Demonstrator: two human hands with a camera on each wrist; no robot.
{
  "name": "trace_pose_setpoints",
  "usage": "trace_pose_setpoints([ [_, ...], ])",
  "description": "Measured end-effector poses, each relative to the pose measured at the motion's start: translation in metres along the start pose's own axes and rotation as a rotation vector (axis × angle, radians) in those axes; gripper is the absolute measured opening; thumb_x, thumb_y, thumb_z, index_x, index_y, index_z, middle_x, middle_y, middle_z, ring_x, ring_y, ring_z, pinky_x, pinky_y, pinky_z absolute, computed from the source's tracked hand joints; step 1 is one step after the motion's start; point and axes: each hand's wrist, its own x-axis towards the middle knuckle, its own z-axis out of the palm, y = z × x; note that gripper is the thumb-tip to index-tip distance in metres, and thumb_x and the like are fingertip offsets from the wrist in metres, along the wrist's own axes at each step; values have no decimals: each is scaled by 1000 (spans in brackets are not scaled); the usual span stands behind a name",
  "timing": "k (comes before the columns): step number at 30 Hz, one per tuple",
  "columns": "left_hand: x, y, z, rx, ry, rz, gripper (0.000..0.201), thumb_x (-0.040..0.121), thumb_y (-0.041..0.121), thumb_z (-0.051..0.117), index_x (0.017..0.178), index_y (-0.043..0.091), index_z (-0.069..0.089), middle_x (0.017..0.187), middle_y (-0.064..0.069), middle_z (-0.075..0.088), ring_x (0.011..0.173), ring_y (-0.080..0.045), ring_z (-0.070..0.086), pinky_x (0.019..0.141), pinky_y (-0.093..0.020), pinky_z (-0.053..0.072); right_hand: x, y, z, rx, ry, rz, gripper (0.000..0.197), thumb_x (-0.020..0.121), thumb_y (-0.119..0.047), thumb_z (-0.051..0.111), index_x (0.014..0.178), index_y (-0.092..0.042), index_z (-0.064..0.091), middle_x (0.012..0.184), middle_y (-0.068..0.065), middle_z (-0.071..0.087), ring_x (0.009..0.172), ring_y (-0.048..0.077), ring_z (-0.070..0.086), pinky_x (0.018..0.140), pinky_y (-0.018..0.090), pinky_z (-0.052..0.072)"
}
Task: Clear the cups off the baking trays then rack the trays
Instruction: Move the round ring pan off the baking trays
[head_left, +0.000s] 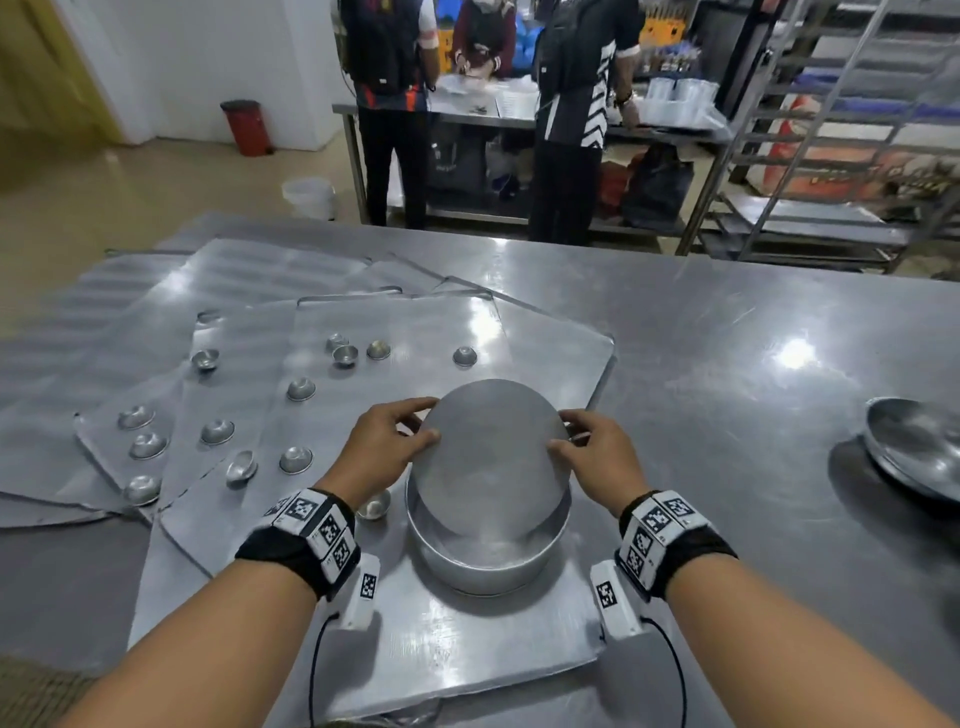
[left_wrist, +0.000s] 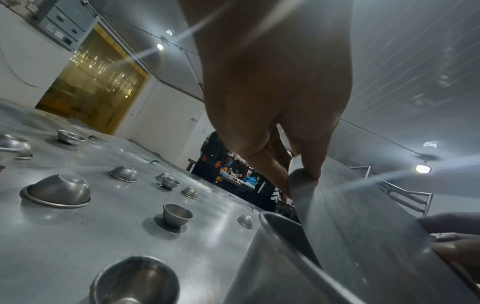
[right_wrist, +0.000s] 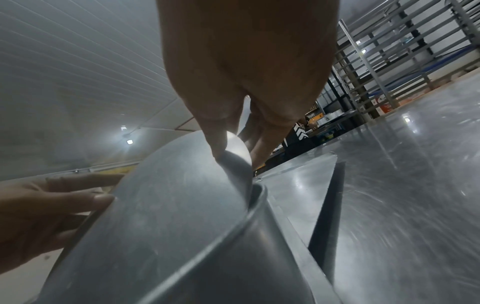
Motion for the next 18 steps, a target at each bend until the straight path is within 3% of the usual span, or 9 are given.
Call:
trace_pose_setpoints([
  [3, 6, -13, 4, 8, -41, -5, 39, 84, 25, 81, 112, 51, 70, 90, 2, 71, 75, -16, 68, 77, -31, 60, -6, 6, 4, -22, 2, 16, 36, 86, -16, 72, 119, -30, 66, 92, -13, 62, 79, 1, 61, 63, 7, 41],
  [9, 13, -26, 9, 38, -75, -6, 34, 88, 30, 77, 117, 47, 70, 93, 1, 72, 73, -12, 68, 69, -18, 50, -15, 14, 9, -48, 43, 44, 28, 89, -21, 72, 115, -31, 69, 87, -16, 62, 79, -5, 58, 64, 3, 40],
  [13, 8, -20, 8, 113, -80, 10, 33, 90, 33, 73, 121, 44, 69, 85, 10, 74, 78, 1, 67, 73, -21, 51, -15, 15, 8, -72, 42, 32, 23, 89, -26, 73, 111, -31, 70, 86, -13, 65, 80, -2, 59, 69, 10, 42],
  [16, 0, -12, 7, 203, -61, 42, 30, 93, 27, 71, 117, 45, 65, 75, 15, 63, 78, 18, 59, 67, -8, 43, -12, 18, 9, -75, 14, 34, 20, 89, -30, 72, 109, -32, 70, 86, -9, 67, 82, 7, 63, 77, 25, 50],
  [18, -5, -8, 7, 274, -50, 35, 27, 94, 29, 70, 114, 48, 66, 72, 13, 59, 81, 13, 59, 65, -15, 45, -11, 21, 9, -117, -19, 15, 19, 89, -35, 71, 108, -32, 69, 84, -9, 66, 81, 10, 63, 77, 31, 52],
])
